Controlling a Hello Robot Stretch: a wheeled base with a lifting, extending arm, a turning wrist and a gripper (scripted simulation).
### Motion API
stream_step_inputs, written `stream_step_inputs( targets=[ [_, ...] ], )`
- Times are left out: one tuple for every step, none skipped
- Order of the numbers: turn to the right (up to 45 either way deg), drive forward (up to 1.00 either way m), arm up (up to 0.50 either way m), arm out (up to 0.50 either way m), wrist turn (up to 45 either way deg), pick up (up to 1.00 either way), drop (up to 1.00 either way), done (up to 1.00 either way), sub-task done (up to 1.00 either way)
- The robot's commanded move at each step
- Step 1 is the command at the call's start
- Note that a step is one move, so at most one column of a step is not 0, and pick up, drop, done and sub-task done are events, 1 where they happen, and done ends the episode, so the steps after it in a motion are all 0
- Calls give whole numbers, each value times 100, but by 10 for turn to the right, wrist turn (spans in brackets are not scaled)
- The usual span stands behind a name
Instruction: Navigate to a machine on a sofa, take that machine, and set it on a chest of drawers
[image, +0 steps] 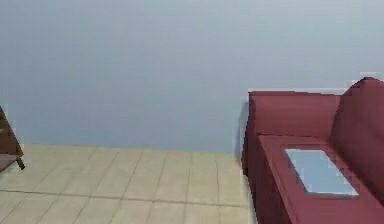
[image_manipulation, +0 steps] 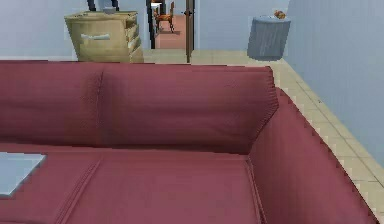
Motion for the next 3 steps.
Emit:
stream_step_inputs(
  targets=[
    [180,0,0,0,0,0,0,0,0],
    [0,10,0,0,0,0,0,0,0],
    [-450,0,0,0,0,0,0,0,0]
  ],
)
